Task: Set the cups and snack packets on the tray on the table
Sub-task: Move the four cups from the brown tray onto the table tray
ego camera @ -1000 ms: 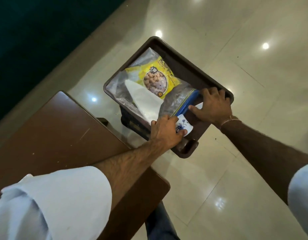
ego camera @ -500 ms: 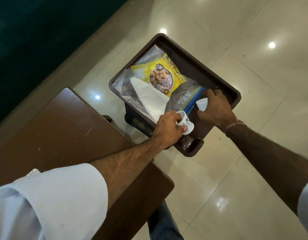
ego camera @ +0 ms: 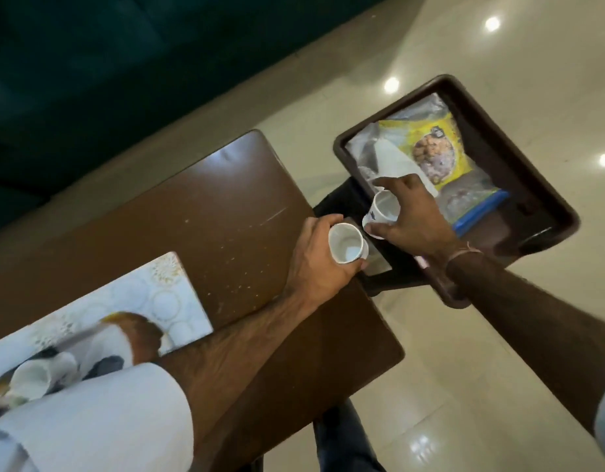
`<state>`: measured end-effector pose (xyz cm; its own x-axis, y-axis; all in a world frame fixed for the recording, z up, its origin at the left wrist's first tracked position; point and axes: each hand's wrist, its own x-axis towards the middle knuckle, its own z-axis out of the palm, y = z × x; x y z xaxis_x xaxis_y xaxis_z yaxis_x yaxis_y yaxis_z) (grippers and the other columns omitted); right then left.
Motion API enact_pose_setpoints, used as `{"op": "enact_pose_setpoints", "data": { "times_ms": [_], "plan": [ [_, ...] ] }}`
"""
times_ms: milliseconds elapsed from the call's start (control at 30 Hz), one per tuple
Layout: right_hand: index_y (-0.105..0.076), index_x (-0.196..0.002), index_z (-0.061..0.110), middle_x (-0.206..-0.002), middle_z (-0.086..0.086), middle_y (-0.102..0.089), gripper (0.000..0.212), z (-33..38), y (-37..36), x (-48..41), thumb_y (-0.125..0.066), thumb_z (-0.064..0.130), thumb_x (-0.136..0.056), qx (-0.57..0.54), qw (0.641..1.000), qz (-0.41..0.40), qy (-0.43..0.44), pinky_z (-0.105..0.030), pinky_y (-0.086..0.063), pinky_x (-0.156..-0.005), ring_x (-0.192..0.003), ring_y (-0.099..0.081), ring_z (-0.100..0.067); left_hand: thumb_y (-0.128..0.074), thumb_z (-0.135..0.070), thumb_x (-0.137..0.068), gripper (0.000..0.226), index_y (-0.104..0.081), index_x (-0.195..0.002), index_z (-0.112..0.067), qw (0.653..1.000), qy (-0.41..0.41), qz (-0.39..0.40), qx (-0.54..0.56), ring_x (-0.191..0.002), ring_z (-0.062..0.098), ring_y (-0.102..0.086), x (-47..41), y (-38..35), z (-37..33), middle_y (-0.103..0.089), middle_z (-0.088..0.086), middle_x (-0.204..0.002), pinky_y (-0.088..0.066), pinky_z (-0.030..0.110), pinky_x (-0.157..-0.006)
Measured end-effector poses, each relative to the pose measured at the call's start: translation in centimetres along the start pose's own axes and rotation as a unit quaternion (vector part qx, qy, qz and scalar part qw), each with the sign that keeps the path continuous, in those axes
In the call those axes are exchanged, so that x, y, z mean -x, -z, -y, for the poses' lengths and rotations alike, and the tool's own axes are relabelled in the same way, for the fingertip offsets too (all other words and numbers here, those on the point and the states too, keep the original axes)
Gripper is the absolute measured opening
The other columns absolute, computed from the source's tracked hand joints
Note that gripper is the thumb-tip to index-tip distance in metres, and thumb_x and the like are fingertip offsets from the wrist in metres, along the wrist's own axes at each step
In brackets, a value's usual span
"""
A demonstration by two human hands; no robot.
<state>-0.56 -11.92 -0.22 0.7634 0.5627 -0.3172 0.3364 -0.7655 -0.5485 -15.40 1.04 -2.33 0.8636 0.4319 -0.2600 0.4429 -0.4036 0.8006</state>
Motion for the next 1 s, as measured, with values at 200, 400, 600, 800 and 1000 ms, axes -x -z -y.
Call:
{"op": "enact_pose_setpoints", "data": {
  "times_ms": [200, 400, 600, 800, 1000],
  "plan": [
    [-0.057, -0.129, 0.027, -0.130, -0.006, -0.048, 0.074, 8.9, -6.9, 0.4, -0.086, 0.049, -0.065, 0.020, 0.996, 0.050, 0.065, -0.029, -0.045, -0.096, -0.116, -0.055, -0.025, -0.087, -0.053, -0.062, 0.070, -0.048, -0.118, -0.040, 0.991, 0.107, -0.076, -0.028, -0.093, 0.000, -0.049, 5.7, 6.7, 6.8, -0.047, -0.016, -0.120, -0.029, 0.003, -0.071],
    [-0.056, -0.122, 0.026, -0.123, -0.004, -0.049, 0.074, 16.8, -13.4, 2.6, -0.080, 0.064, -0.063, 0.066, 0.985, 0.093, 0.130, -0.041, -0.056, -0.089, -0.111, -0.055, -0.025, -0.087, -0.045, -0.065, 0.066, -0.045, -0.115, -0.035, 0.969, 0.196, -0.153, -0.007, -0.098, 0.008, -0.056, 12.0, 11.5, 11.4, -0.058, -0.013, -0.114, -0.045, 0.016, -0.080],
    [-0.053, -0.123, 0.026, -0.124, -0.005, -0.051, 0.083, 25.2, -21.8, 6.1, -0.072, 0.077, -0.061, 0.104, 0.965, 0.151, 0.187, -0.039, -0.058, -0.081, -0.101, -0.061, -0.026, -0.082, -0.041, -0.075, 0.064, -0.046, -0.126, -0.026, 0.920, 0.300, -0.254, 0.011, -0.114, 0.014, -0.058, 19.1, 15.3, 16.4, -0.060, -0.008, -0.125, -0.041, 0.023, -0.097],
    [-0.048, -0.121, 0.023, -0.126, -0.007, -0.051, 0.079, 30.5, -28.0, 8.4, -0.072, 0.073, -0.065, 0.137, 0.949, 0.186, 0.215, -0.038, -0.056, -0.073, -0.092, -0.066, -0.030, -0.085, -0.032, -0.073, 0.058, -0.056, -0.120, -0.013, 0.840, 0.377, -0.384, 0.073, -0.109, 0.025, -0.062, 21.9, 16.5, 19.0, -0.065, 0.005, -0.117, -0.049, 0.034, -0.090],
    [-0.044, -0.123, 0.021, -0.119, -0.008, -0.055, 0.072, 34.2, -32.9, 9.6, -0.079, 0.051, -0.068, 0.133, 0.939, 0.215, 0.233, -0.040, -0.054, -0.075, -0.099, -0.064, -0.035, -0.093, -0.023, -0.062, 0.078, -0.050, -0.126, -0.013, 0.725, 0.465, -0.480, 0.168, -0.114, 0.027, -0.060, 22.4, 17.0, 20.7, -0.064, 0.007, -0.126, -0.044, 0.029, -0.090]
  ]
}}
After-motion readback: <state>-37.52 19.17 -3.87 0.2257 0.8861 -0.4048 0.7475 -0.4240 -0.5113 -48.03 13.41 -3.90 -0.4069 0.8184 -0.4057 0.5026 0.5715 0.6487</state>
